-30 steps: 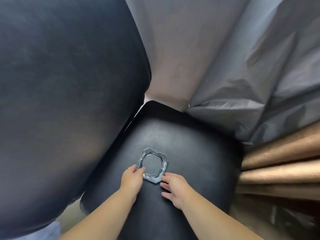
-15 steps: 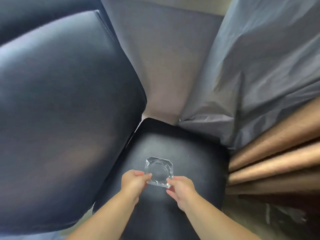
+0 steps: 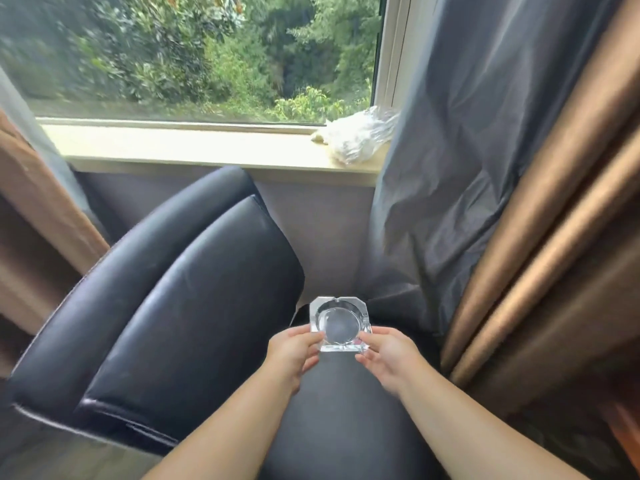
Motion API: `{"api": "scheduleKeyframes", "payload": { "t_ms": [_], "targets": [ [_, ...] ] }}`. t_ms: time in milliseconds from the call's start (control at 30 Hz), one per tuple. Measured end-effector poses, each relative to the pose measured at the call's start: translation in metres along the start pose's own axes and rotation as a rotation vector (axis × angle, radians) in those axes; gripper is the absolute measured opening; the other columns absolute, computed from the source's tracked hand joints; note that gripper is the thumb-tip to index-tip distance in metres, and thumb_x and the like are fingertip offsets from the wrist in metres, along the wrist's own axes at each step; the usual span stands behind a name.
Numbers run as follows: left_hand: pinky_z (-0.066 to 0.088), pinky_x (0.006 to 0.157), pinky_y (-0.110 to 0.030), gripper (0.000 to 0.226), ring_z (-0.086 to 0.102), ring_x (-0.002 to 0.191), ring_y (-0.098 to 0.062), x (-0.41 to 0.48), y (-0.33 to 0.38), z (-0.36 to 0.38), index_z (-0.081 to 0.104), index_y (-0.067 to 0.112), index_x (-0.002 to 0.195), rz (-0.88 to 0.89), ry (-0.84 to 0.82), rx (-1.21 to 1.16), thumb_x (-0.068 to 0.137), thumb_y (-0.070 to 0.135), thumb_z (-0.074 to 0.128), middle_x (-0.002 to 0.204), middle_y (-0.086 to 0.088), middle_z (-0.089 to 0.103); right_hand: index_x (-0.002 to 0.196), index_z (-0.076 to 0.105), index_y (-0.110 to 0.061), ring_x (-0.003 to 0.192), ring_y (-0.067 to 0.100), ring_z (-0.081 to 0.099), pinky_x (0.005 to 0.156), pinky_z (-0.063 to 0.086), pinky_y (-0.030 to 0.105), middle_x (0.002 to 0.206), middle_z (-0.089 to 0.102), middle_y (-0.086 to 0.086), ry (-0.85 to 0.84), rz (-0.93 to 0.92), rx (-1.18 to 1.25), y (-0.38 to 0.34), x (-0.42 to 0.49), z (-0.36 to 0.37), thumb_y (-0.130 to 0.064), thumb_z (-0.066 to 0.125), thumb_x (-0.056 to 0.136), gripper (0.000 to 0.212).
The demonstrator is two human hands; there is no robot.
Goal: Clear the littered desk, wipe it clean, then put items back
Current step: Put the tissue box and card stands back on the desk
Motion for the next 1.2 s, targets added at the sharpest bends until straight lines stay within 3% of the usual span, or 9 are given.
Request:
{"api": "scheduleKeyframes", "payload": {
  "t_ms": [67,167,267,500,800,967,1067,1200],
  "targets": [
    [0.051,0.081,-0.036,0.018,0.066,0.089,-0.031,-0.01,0.007,0.009,0.068,0.004,0.095,0.012,-0.029,-0.004,0.079,-0.004,0.066,0.093,-0.016,0.072,0.108,0.055,0.002,0.067,0.022,0.06,0.057,0.047,0.028,0.084,0.065,0.016,0.0,-0.042,0.023,-0.015,-0.015,-0.003,0.006,0.057,0.087,0.021],
    [0.048,0.07,-0.029,0.017,0.064,0.085,-0.025,-0.025,0.009,0.028,0.068,0.011,0.093,0.023,-0.077,0.048,0.079,0.001,0.068,0.092,-0.011,0.071,0.098,0.056,-0.002,0.067,0.022,0.059,0.059,0.047,0.028,0.08,0.064,0.015,0.058,-0.095,0.056,-0.027,-0.037,-0.023,0.007,0.057,0.087,0.014],
    [0.044,0.067,-0.028,0.018,0.065,0.086,-0.021,-0.043,0.005,0.055,0.069,0.015,0.096,0.043,-0.144,0.133,0.08,0.007,0.069,0.093,-0.007,0.07,0.094,0.056,-0.002,0.067,0.021,0.057,0.059,0.047,0.027,0.079,0.063,0.015,0.119,-0.125,0.108,-0.029,-0.06,-0.053,0.006,0.057,0.087,0.011],
    [0.042,0.065,-0.027,0.018,0.058,0.087,-0.018,-0.095,-0.025,0.129,0.071,0.019,0.098,0.056,-0.282,0.291,0.08,0.015,0.07,0.098,-0.004,0.069,0.108,0.055,0.002,0.068,0.022,0.057,0.06,0.05,0.027,0.08,0.063,0.017,0.281,-0.17,0.239,-0.022,-0.119,-0.146,0.004,0.06,0.087,0.022],
    [0.036,0.058,-0.023,0.012,0.053,0.069,-0.009,-0.19,-0.11,0.267,0.069,0.019,0.093,0.036,-0.5,0.484,0.083,0.012,0.067,0.075,0.003,0.065,0.107,0.057,0.001,0.075,0.021,0.062,0.067,0.052,0.029,0.084,0.066,0.016,0.488,-0.251,0.428,-0.003,-0.221,-0.31,0.004,0.059,0.087,0.021],
    [0.039,0.061,-0.024,0.016,0.057,0.082,-0.013,-0.255,-0.172,0.334,0.068,0.023,0.099,0.028,-0.633,0.579,0.085,0.016,0.066,0.085,0.002,0.065,0.095,0.056,-0.002,0.071,0.02,0.059,0.062,0.05,0.027,0.084,0.065,0.018,0.623,-0.294,0.554,0.024,-0.29,-0.396,0.007,0.059,0.086,0.014],
    [0.039,0.062,-0.025,0.016,0.056,0.083,-0.013,-0.298,-0.21,0.367,0.068,0.023,0.1,0.026,-0.717,0.644,0.085,0.016,0.065,0.085,0.002,0.064,0.102,0.054,-0.001,0.073,0.02,0.061,0.062,0.049,0.027,0.094,0.064,0.02,0.702,-0.311,0.607,0.047,-0.331,-0.44,0.007,0.059,0.086,0.019],
    [0.041,0.066,-0.027,0.009,0.056,0.083,-0.017,-0.355,-0.26,0.406,0.071,0.021,0.086,0.016,-0.797,0.704,0.083,0.014,0.067,0.082,-0.001,0.064,0.105,0.054,0.0,0.074,0.02,0.062,0.061,0.049,0.028,0.091,0.064,0.018,0.794,-0.348,0.688,0.076,-0.385,-0.498,0.008,0.059,0.085,0.022]
  ]
}}
Point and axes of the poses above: each hand's wrist, its own x-axis towards the middle knuckle, its own z-axis out of the palm, y = z × x, the point moved 10 cm from there along x, towards the middle knuckle
